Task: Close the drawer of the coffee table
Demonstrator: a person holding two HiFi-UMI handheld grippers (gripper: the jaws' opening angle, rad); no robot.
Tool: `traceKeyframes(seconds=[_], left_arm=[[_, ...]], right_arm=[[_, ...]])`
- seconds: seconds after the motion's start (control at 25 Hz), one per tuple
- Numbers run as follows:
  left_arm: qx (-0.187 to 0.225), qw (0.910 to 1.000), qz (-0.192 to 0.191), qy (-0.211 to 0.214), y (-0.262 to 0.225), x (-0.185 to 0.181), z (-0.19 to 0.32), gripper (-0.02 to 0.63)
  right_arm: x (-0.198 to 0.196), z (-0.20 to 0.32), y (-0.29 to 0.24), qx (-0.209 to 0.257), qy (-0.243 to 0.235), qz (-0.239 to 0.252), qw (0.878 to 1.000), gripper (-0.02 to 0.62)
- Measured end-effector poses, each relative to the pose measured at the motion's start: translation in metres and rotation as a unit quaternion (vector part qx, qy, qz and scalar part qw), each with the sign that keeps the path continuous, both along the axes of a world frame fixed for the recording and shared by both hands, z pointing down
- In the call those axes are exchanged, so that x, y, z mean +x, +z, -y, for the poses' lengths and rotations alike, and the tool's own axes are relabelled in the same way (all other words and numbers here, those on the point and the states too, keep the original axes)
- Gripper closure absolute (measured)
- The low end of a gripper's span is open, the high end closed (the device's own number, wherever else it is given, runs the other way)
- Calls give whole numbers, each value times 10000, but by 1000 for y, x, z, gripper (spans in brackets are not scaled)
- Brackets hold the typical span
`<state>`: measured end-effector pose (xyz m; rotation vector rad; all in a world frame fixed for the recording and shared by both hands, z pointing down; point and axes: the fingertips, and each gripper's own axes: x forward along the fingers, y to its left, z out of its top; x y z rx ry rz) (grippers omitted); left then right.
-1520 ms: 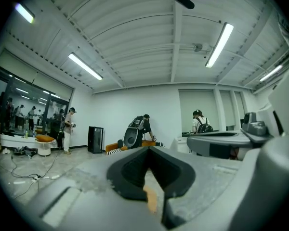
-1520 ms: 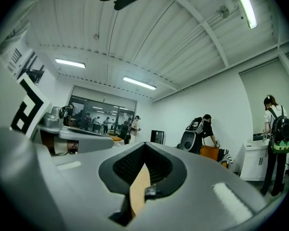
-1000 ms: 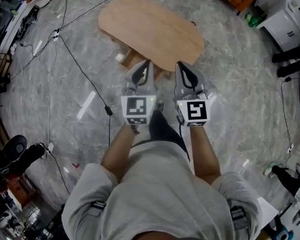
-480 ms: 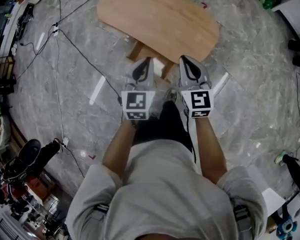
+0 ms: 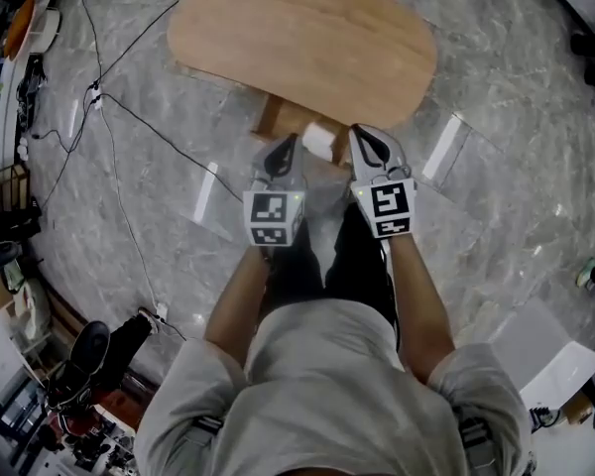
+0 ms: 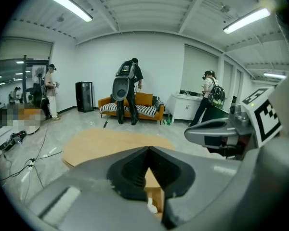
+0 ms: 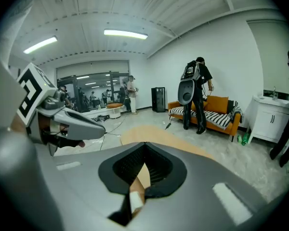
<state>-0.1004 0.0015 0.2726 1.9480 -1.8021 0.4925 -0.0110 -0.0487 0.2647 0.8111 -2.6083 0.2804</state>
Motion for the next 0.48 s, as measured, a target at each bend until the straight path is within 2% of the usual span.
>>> traceKeyframes(seconds=[0.12, 0.28, 0.48], left_arm=[[-256, 9993, -61, 267, 29, -13, -6, 586], [-363, 9956, 98, 856, 64, -24, -2, 586], [-546, 9810, 376, 1826, 118, -35, -12, 586]], right_arm=[[-11, -11, 28, -103, 40, -152, 9998, 589], [-18, -16, 67, -266, 226, -355, 9988, 588], [-31, -31, 122, -579, 529, -521, 9956, 589]])
